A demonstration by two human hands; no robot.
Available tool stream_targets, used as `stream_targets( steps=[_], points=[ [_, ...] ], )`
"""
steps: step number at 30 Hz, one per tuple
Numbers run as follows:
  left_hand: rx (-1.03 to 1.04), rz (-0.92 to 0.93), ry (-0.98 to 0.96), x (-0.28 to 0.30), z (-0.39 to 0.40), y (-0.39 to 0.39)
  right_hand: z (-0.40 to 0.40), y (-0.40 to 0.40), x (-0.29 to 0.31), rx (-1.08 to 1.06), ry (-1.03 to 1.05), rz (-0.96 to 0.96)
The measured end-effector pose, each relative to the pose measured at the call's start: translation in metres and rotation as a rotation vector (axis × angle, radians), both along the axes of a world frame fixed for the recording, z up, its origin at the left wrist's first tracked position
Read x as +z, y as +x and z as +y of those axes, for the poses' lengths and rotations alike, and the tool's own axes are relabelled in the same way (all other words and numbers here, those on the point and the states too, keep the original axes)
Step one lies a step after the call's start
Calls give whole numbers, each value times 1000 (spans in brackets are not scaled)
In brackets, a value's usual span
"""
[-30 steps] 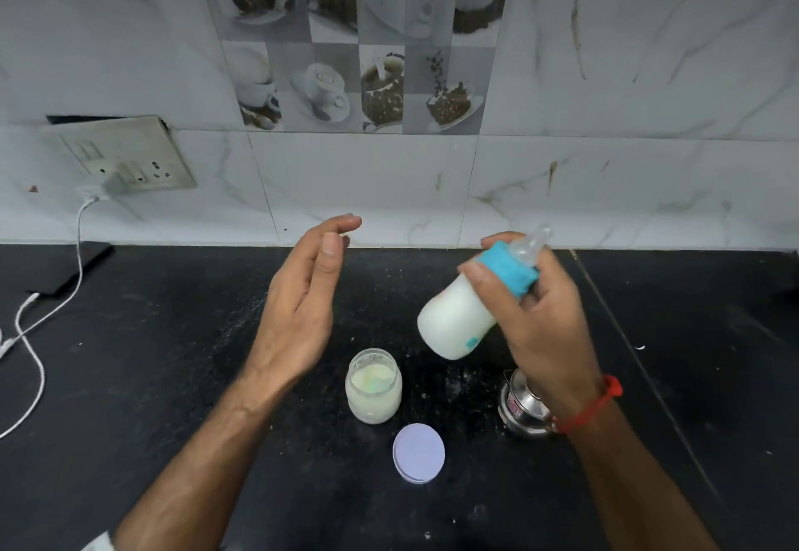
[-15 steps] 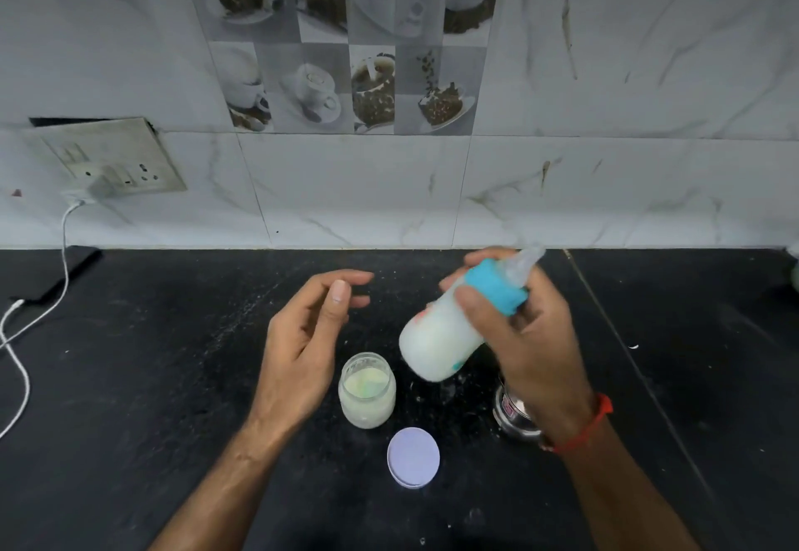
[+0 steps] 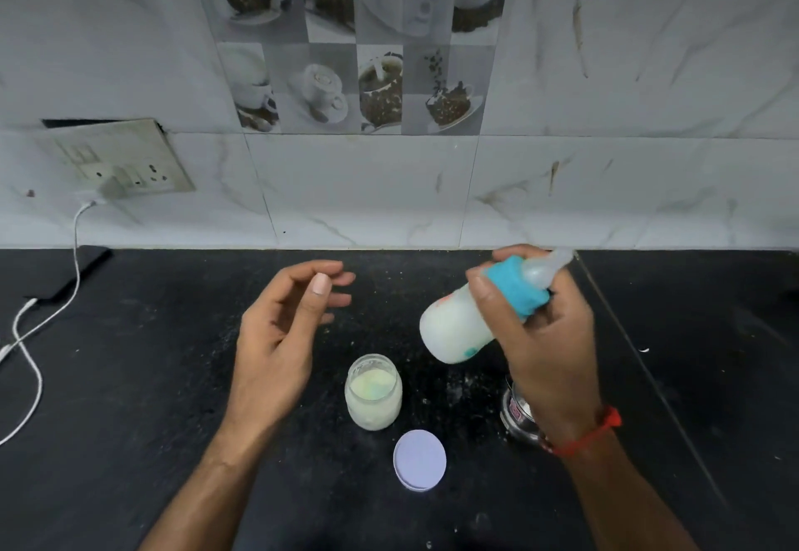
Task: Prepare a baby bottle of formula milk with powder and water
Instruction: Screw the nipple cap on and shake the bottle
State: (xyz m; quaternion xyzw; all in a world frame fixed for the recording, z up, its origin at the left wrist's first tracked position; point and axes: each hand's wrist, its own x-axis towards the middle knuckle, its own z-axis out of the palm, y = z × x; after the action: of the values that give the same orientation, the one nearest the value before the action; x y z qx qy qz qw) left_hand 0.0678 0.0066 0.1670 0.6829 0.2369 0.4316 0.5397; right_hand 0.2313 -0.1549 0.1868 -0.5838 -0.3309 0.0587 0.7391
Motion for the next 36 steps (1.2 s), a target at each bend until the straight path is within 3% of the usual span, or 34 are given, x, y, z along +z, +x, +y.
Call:
stream_targets(
  steps=[2,6,10,13,17,21,25,28,33,36],
  points=[
    [3,-5,5,1,-2,1,1,1,1,-26,47,10],
    [8,22,-38,-7,-2,4,9,3,0,19,-78,-1],
    [23,-4,-18,-6,-2,2,7,7,1,-34,81,43],
    [35,-17,-40,-5,-1,2,8,3,-8,84,-133,-33],
    [51,-27,-20,-2,-1,1,6,3,-4,16,26,10],
    [46,-20,-36,-3,-2,0,7,1,-11,109,-175,-63],
    [63,-24,-29,-4,-1,-1,5,2,-2,65,-13,-27],
    [49,-27,-32,-4,-2,-1,8,1,-9,129,-211,-119],
    [60,-35,-23,-4,-1,-3,0,10,2,40,-6,-91],
    [44,-37,-37,-3,-3,-2,1,12,-9,65,-203,-134]
  ],
)
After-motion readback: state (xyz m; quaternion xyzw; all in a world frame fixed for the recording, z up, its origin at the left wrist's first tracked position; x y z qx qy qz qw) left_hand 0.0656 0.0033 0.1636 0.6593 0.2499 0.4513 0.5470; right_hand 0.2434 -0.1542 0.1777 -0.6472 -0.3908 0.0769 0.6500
